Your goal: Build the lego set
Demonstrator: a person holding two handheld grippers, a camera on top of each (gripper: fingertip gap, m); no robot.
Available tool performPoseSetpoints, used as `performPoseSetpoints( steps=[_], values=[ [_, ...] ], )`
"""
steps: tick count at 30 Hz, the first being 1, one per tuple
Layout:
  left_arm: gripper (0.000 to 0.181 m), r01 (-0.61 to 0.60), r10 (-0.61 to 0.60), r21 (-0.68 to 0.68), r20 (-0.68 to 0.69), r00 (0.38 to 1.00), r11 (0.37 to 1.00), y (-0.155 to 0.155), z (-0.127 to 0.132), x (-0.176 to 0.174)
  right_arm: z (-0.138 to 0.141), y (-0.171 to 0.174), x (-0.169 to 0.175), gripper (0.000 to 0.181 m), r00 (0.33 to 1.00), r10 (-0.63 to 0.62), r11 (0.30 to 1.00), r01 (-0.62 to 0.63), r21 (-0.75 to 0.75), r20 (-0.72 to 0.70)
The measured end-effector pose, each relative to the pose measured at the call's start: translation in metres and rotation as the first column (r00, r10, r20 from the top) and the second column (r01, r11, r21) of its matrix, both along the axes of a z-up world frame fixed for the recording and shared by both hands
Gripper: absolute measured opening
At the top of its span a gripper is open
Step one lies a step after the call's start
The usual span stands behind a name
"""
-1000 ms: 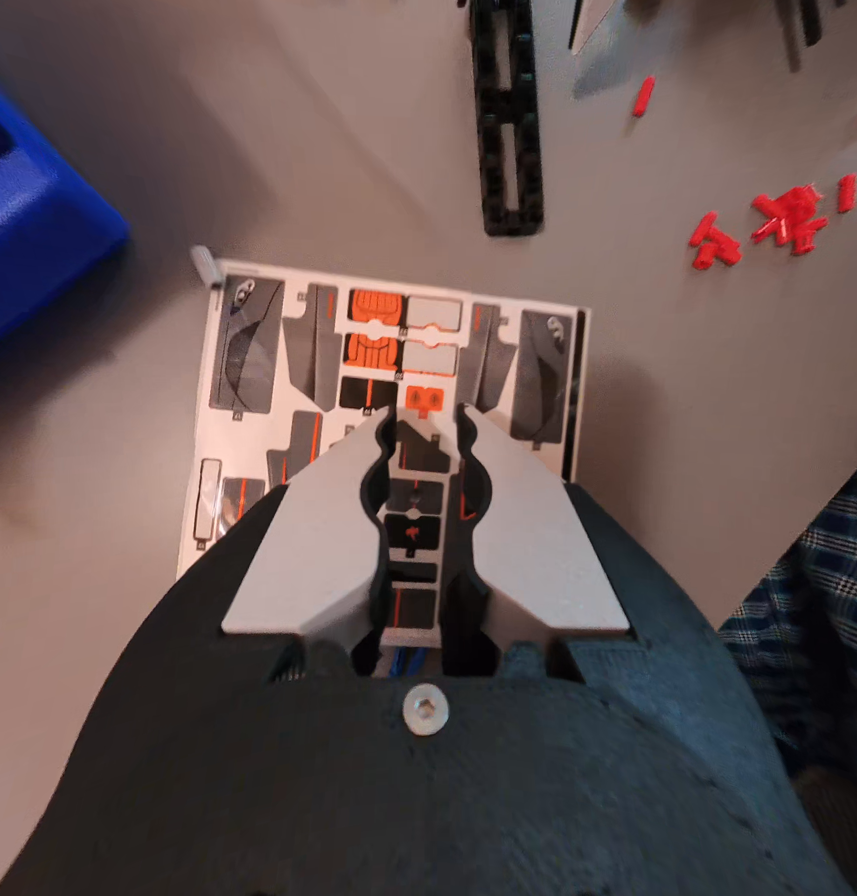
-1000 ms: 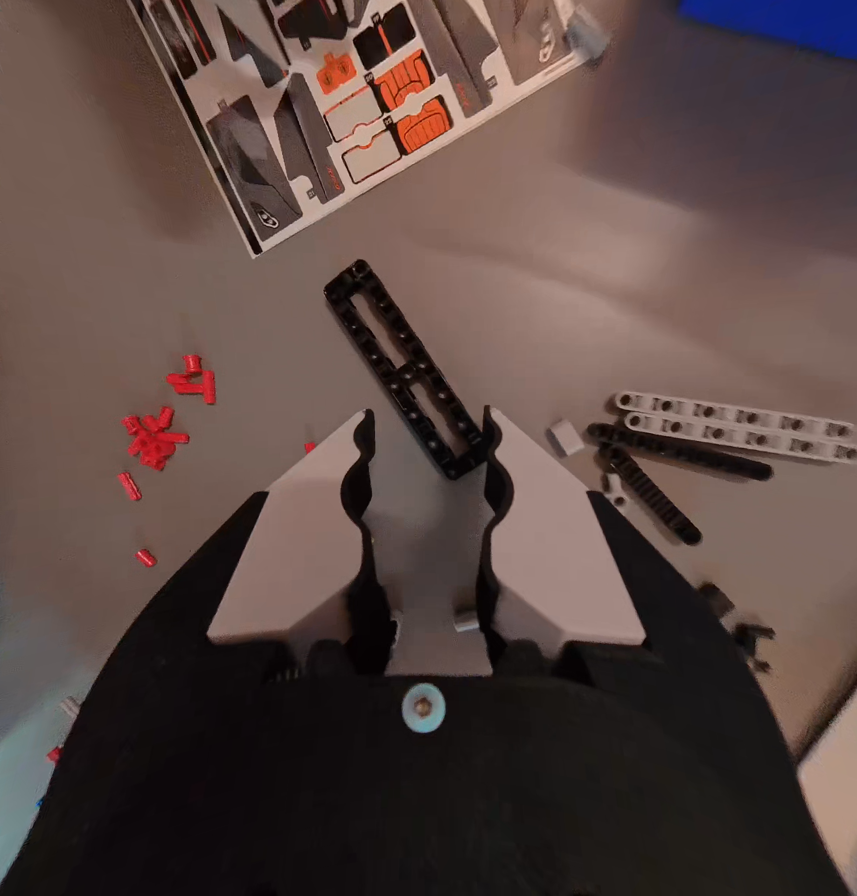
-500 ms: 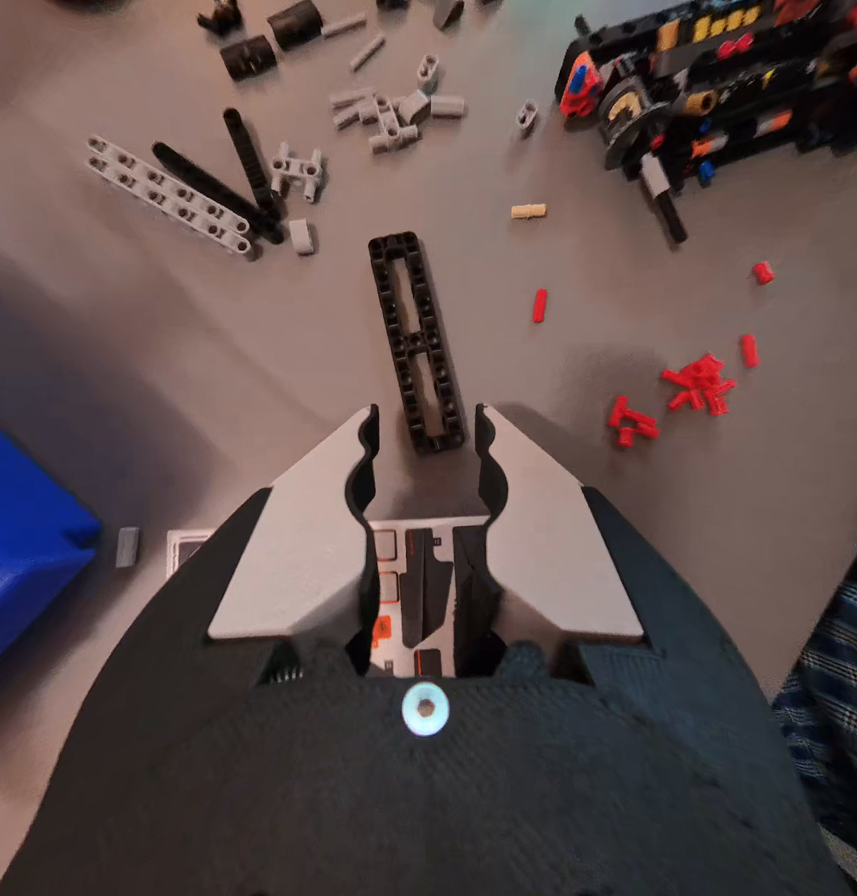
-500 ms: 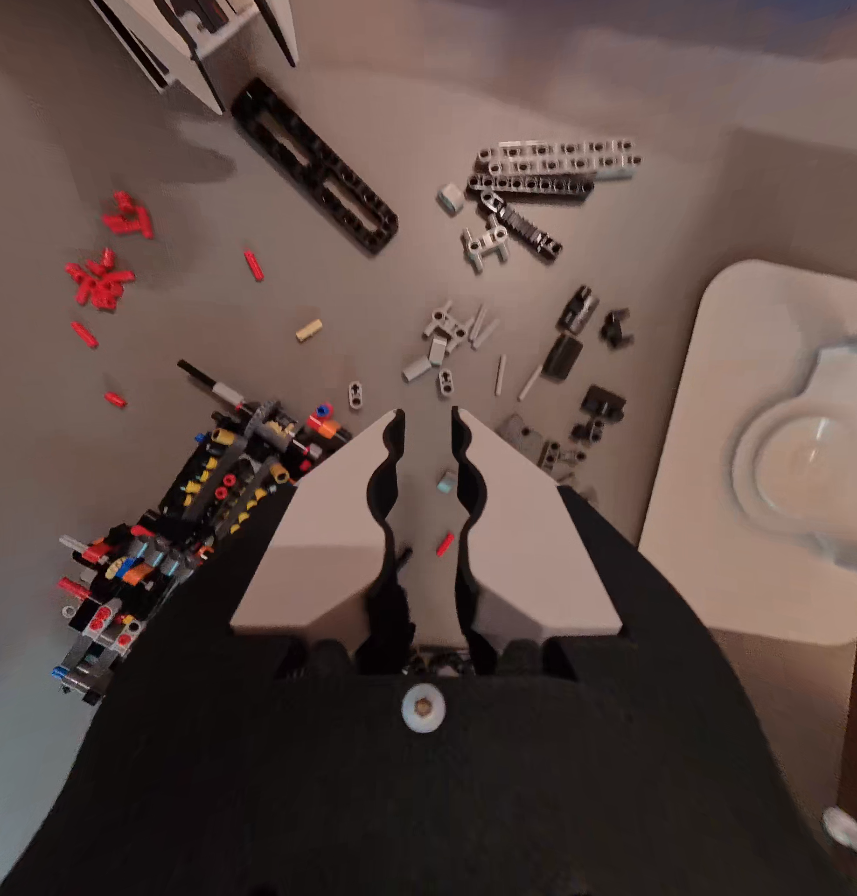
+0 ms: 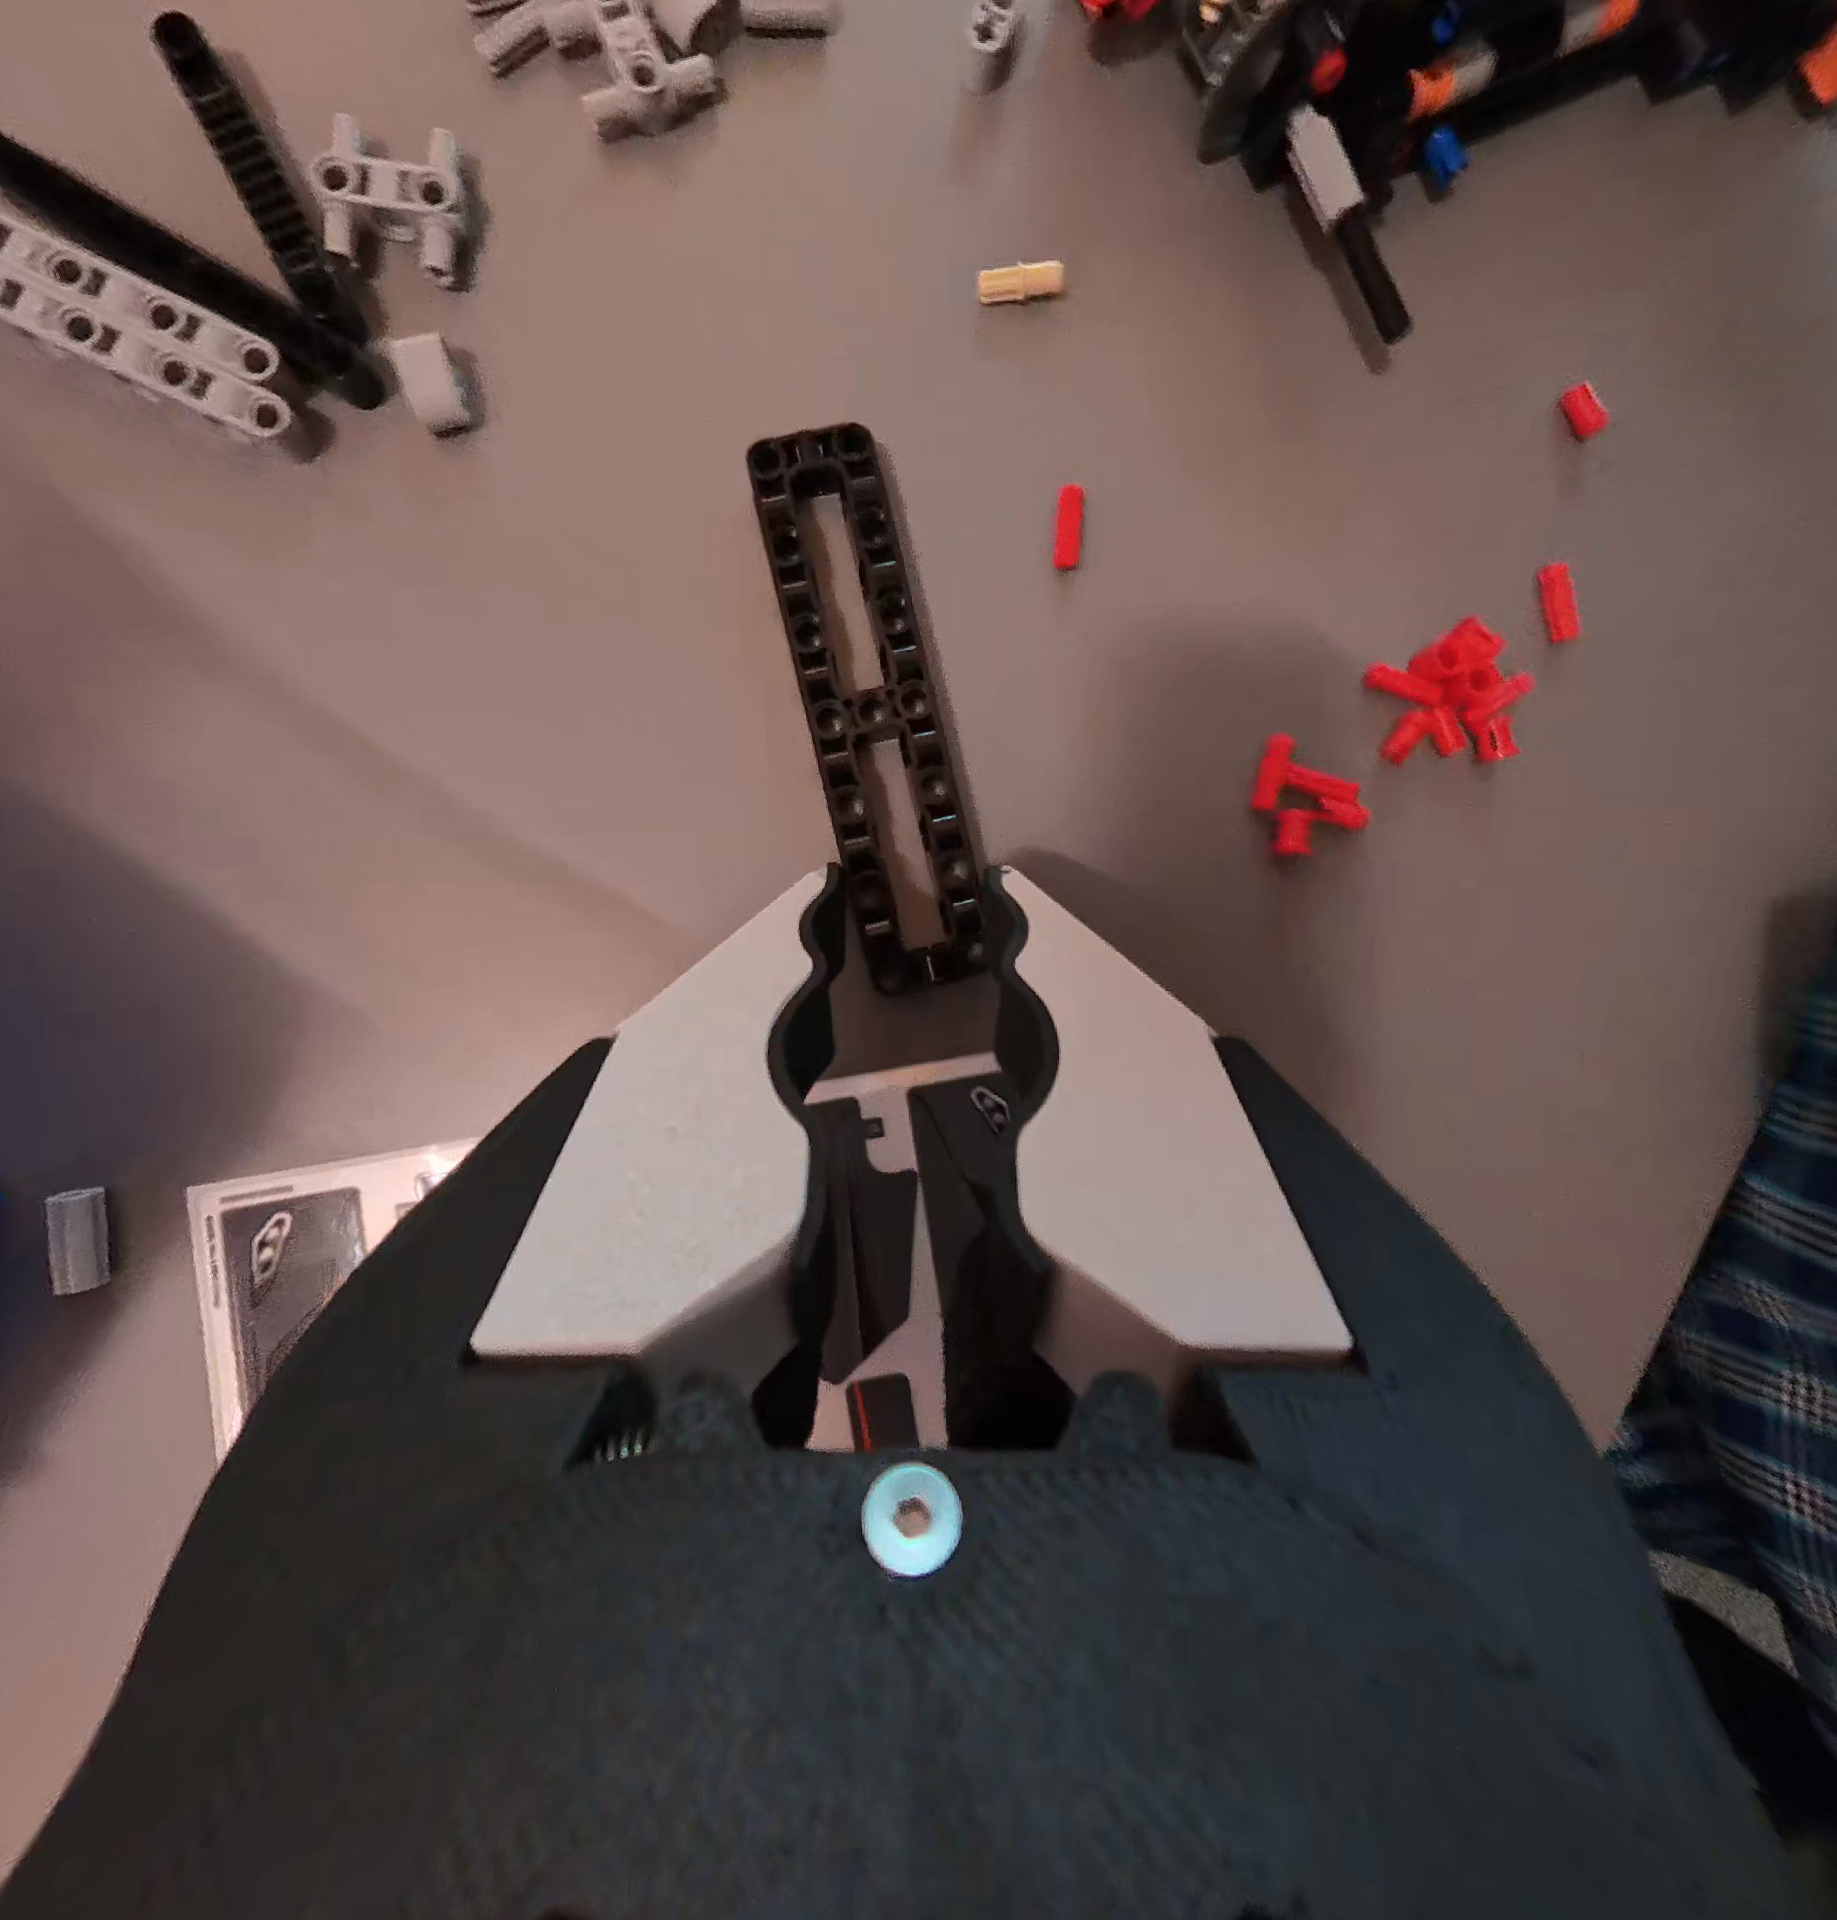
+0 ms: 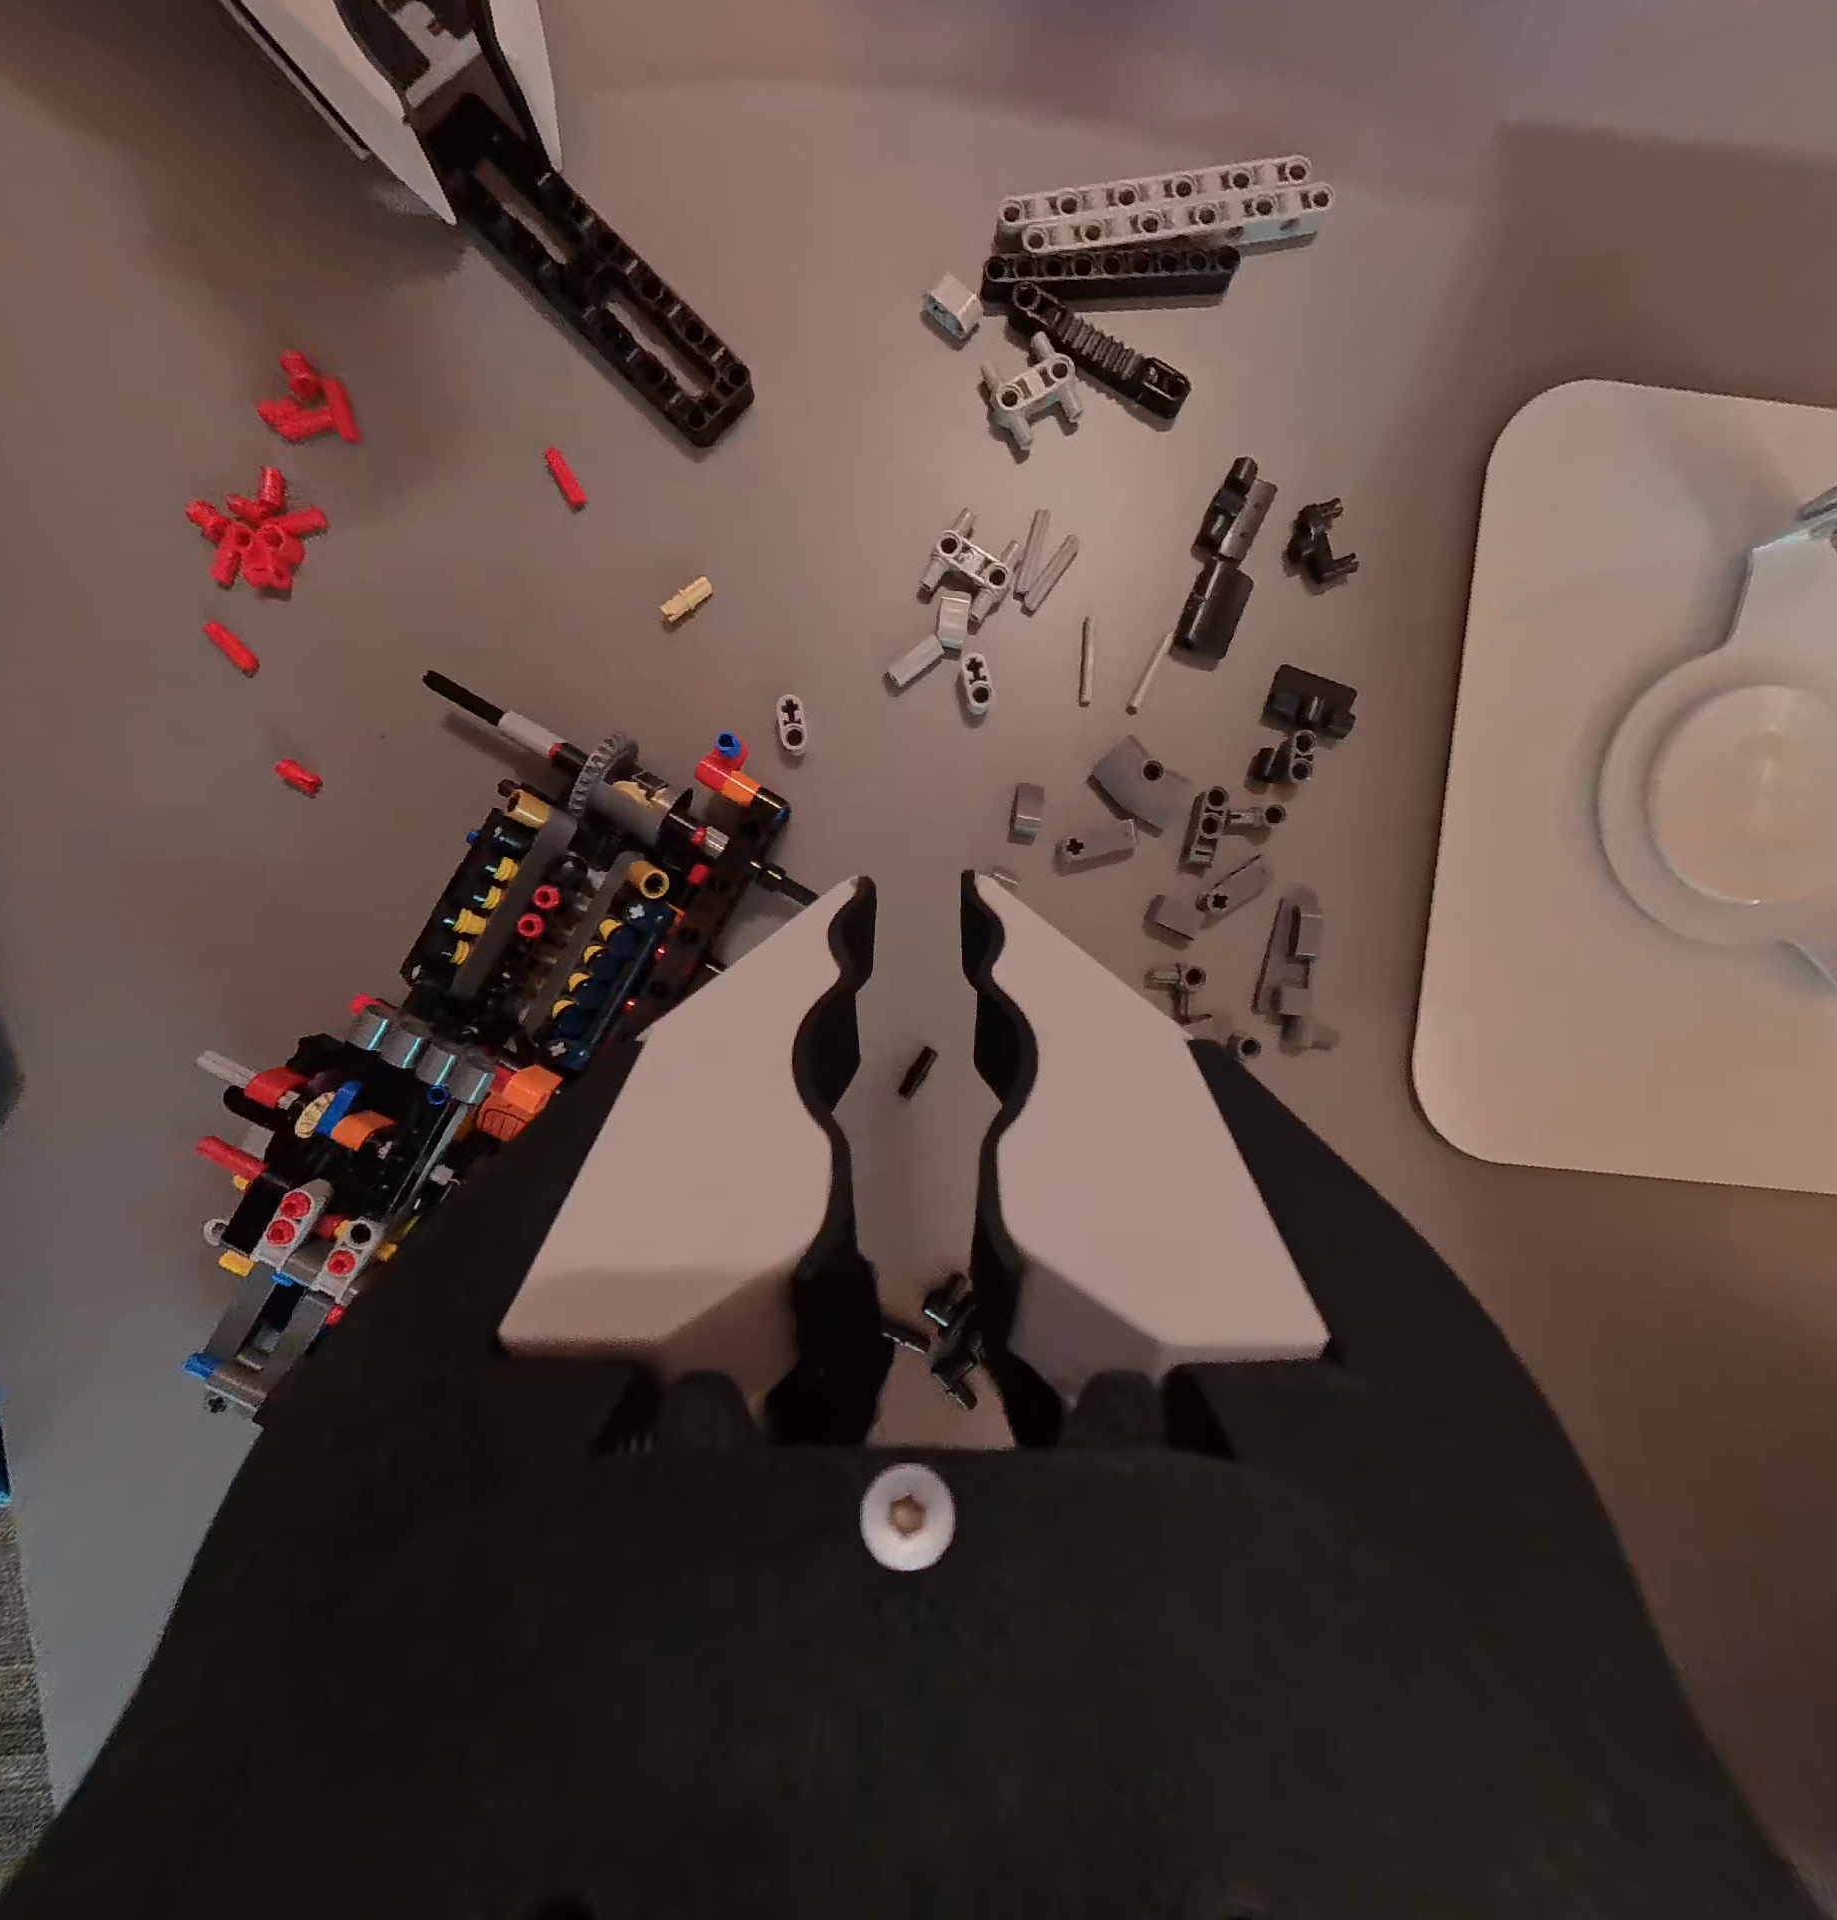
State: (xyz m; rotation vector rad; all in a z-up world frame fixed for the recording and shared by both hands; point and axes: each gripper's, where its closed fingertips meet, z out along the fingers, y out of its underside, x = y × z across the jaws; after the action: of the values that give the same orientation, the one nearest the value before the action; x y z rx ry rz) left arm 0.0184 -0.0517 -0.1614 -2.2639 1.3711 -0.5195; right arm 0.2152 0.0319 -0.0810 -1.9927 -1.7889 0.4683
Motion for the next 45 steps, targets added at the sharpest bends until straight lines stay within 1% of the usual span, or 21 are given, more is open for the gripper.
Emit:
performPoseSetpoints(
  steps=[1, 3, 6, 11, 14, 18, 21, 23, 26, 29, 30, 33, 35, 37, 39, 41, 45],
  values=[
    [0.026, 0.018, -0.018, 0.002, 0.0, 1.0, 1.0, -0.003, 0.0, 0.0, 0.001, -0.002, -0.002, 0.016, 1.0, 0.007, 1.0, -0.007, 0.001, -0.008],
    [0.028, 0.023, -0.024, 0.002, 0.007, 1.0, 1.0, -0.007, 0.0, 0.001, 0.003, -0.006, -0.007, 0.019, 0.999, 0.01, 1.0, -0.01, -0.007, -0.031],
    [0.039, 0.032, -0.033, 0.005, 0.074, 0.997, 0.999, -0.011, 0.006, 0.006, 0.005, -0.009, -0.014, 0.022, 0.999, 0.015, 1.0, -0.015, -0.001, -0.04],
    [0.041, 0.006, -0.024, 0.09, 0.203, 0.979, 0.996, -0.008, 0.037, 0.001, 0.008, -0.016, -0.026, 0.022, 0.999, 0.019, 1.0, -0.018, 0.008, -0.037],
    [0.039, -0.014, -0.021, 0.133, 0.26, 0.965, 0.991, -0.012, 0.055, -0.01, 0.012, -0.02, -0.035, 0.02, 0.999, 0.036, 0.999, -0.035, 0.022, -0.037],
    [0.036, -0.071, 0.015, 0.186, 0.286, 0.958, 0.98, -0.018, 0.076, -0.042, 0.02, -0.029, -0.053, 0.018, 0.996, 0.081, 0.996, -0.079, 0.045, -0.042],
    [0.034, -0.139, 0.076, 0.211, 0.281, 0.957, 0.967, -0.024, 0.086, -0.079, 0.027, -0.038, -0.073, 0.019, 0.991, 0.126, 0.991, -0.124, 0.059, -0.04],
    [0.031, -0.206, 0.147, 0.212, 0.262, 0.954, 0.955, -0.027, 0.09, -0.109, 0.032, -0.048, -0.088, 0.019, 0.983, 0.18, 0.982, -0.177, 0.064, -0.043],
    [0.028, -0.269, 0.242, 0.249, 0.136, 0.961, 0.93, -0.038, 0.085, -0.164, 0.033, -0.063, -0.105, 0.018, 0.968, 0.251, 0.966, -0.248, 0.073, -0.026],
    [0.03, -0.293, 0.297, 0.236, 0.022, 0.955, 0.926, -0.055, 0.072, -0.205, 0.031, -0.075, -0.116, 0.018, 0.956, 0.292, 0.955, -0.29, 0.063, -0.03],
    [0.03, -0.3, 0.306, 0.225, 0.009, 0.952, 0.927, -0.06, 0.069, -0.213, 0.03, -0.077, -0.119, 0.018, 0.953, 0.3, 0.953, -0.298, 0.059, -0.033],
    [0.03, -0.284, 0.289, 0.177, -0.007, 0.957, 0.942, -0.074, 0.055, -0.222, 0.027, -0.087, -0.125, 0.017, 0.946, 0.32, 0.947, -0.319, 0.04, -0.042],
    [0.03, -0.264, 0.275, 0.153, -0.053, 0.96, 0.952, -0.08, 0.038, -0.226, 0.023, -0.092, -0.127, 0.017, 0.943, 0.332, 0.943, -0.331, 0.031, -0.032],
    [0.031, -0.274, 0.29, 0.143, -0.109, 0.951, 0.951, -0.081, 0.02, -0.236, 0.02, -0.096, -0.128, 0.017, 0.94, 0.339, 0.941, -0.339, 0.017, -0.029],
    [0.031, -0.273, 0.29, 0.145, -0.107, 0.951, 0.951, -0.079, 0.01, -0.237, 0.018, -0.099, -0.129, 0.016, 0.939, 0.344, 0.939, -0.344, 0.01, -0.025],
    [0.033, -0.263, 0.277, 0.157, -0.072, 0.958, 0.952, -0.077, 0.01, -0.231, 0.017, -0.103, -0.13, 0.016, 0.936, 0.35, 0.937, -0.35, -0.005, -0.032],
    [0.034, -0.22, 0.215, 0.184, 0.046, 0.975, 0.958, -0.077, 0.022, -0.206, 0.016, -0.111, -0.135, 0.015, 0.93, 0.366, 0.93, -0.367, -0.012, -0.035]
  ],
)
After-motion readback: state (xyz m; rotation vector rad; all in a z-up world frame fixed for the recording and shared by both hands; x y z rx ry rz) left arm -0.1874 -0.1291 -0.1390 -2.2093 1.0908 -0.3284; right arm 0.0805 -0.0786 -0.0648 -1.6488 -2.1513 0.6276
